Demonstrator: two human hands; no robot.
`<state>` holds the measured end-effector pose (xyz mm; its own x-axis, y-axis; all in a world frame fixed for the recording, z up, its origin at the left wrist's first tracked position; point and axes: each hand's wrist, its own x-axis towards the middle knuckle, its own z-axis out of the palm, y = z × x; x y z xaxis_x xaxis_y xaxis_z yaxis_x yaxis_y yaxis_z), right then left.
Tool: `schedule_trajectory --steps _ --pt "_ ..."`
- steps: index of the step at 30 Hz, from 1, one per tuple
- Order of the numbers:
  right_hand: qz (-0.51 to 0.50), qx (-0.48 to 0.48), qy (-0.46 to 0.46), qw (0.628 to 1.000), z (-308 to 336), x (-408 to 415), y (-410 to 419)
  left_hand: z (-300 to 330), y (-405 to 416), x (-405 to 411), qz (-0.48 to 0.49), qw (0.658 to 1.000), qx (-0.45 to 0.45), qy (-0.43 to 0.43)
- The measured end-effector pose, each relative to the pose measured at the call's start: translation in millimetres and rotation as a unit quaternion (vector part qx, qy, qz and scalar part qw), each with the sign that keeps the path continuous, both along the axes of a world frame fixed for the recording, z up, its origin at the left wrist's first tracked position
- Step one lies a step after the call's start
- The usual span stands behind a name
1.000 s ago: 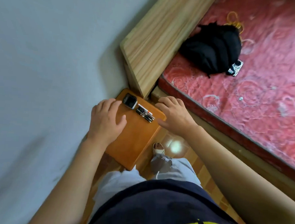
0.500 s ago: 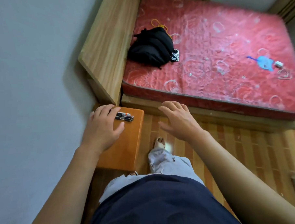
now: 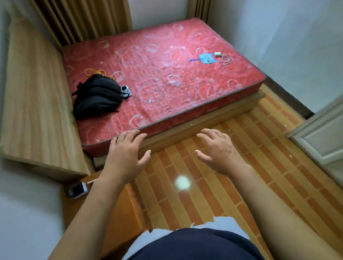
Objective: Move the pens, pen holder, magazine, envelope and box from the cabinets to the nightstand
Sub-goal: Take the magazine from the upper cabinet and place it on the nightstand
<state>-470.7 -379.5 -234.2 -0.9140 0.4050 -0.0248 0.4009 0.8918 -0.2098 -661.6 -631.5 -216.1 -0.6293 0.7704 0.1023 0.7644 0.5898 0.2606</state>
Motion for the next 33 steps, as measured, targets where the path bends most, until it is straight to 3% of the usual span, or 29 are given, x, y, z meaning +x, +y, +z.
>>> schedule_trajectory --steps 10,19,33 --pt "-0.196 -0.019 0.021 0.98 13.1 181.3 146.9 17.1 217.1 107.1 -0.173 0.985 0.005 -0.015" --pt "-0.33 -0.011 0.016 0.944 25.6 346.6 270.1 35.0 389.7 221.0 -0.268 0.963 0.027 -0.016" --pt "-0.475 -0.035 0.03 0.879 44.7 496.0 347.6 62.0 589.6 343.6 -0.423 0.906 0.002 0.013"
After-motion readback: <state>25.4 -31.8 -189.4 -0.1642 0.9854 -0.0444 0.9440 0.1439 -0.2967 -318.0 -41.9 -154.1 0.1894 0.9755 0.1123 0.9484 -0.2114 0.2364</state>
